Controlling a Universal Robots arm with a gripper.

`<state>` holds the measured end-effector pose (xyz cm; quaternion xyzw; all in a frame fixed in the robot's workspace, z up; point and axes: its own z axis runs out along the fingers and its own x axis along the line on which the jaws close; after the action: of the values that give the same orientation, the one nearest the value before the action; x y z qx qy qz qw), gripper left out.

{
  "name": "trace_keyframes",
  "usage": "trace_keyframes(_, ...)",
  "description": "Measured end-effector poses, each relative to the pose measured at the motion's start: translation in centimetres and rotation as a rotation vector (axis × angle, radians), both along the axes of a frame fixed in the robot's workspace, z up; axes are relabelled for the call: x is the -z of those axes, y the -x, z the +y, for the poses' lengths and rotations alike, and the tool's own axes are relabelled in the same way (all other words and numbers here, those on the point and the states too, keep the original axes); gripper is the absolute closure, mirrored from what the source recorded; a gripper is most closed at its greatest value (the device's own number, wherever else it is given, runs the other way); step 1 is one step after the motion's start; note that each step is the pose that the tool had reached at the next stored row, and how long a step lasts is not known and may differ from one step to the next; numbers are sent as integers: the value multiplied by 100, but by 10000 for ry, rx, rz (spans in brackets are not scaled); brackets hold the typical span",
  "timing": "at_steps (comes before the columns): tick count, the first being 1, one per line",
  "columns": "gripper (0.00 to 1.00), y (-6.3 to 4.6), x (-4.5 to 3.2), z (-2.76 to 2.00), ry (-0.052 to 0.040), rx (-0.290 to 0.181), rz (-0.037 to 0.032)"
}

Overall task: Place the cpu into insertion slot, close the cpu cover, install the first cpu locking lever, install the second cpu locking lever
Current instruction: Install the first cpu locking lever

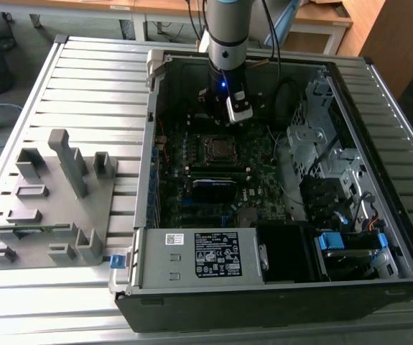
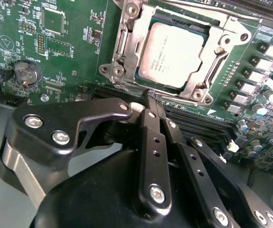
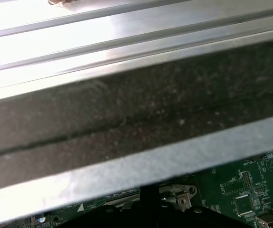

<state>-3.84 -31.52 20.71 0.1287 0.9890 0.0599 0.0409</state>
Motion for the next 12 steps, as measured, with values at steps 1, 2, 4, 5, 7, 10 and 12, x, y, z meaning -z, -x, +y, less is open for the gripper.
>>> trace_keyframes(1, 90, 0, -6, 0, 0, 0, 0)
trace_keyframes(2, 90, 0, -9, 0, -1, 0, 0)
trace_keyframes(4, 90, 0, -12, 1, -4, 0, -2)
trace_keyframes(5, 90, 0, -18, 0, -1, 0, 0)
trace_keyframes(7, 90, 0, -22, 0, -1, 0, 0)
trace_keyframes(10, 90, 0, -26, 0, 2, 0, 2)
trace_keyframes(12, 90, 0, -37, 0, 1, 0, 2)
